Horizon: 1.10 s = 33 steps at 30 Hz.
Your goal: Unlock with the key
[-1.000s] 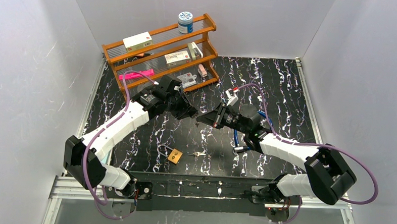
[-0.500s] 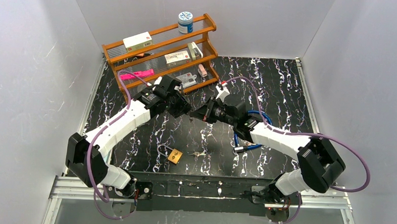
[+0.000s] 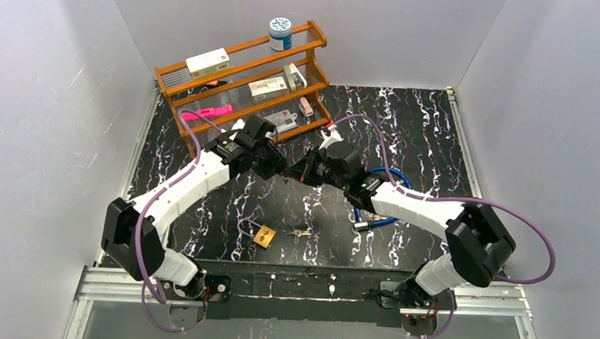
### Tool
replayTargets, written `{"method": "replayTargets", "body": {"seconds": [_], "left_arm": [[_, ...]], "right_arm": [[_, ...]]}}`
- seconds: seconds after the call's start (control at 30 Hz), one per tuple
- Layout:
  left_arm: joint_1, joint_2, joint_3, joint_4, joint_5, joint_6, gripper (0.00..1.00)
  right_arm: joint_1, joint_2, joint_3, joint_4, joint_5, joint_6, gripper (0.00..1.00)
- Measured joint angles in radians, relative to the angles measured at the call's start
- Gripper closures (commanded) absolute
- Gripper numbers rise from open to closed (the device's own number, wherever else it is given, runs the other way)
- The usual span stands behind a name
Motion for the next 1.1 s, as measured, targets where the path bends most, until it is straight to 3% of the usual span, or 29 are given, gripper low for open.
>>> {"method": "replayTargets", "body": {"seconds": [0.03, 0.1, 0.27, 0.5, 0.87, 1.1], "left_arm": [[0.0, -0.003, -0.005, 0.007, 0.002, 0.002, 1.0], [-0.005, -0.01, -0.019, 0.021, 0.016, 0.005, 1.0], [-0.03, -0.042, -0.045, 0.042, 0.041, 0.031, 1.0], [-0.034, -0.071, -0.062, 0.08, 0.035, 0.09, 1.0], [-0.034, -0.071, -0.07, 0.083, 0.035, 0.122, 1.0], [-0.034, -0.071, -0.073, 0.082, 0.037, 0.124, 1.0]], "right_arm": [[0.0, -0.006, -0.014, 0.016, -0.002, 0.0, 0.7], [0.0, -0.024, -0.047, 0.044, -0.01, -0.001, 0.55], [0.001, -0.107, -0.132, 0.076, -0.029, -0.002, 0.47], [0.001, -0.209, -0.174, 0.079, -0.026, 0.021, 0.6], [0.001, -0.148, -0.162, 0.063, -0.031, -0.002, 0.71], [0.001, -0.122, -0.139, 0.07, -0.047, -0.014, 0.96]]}}
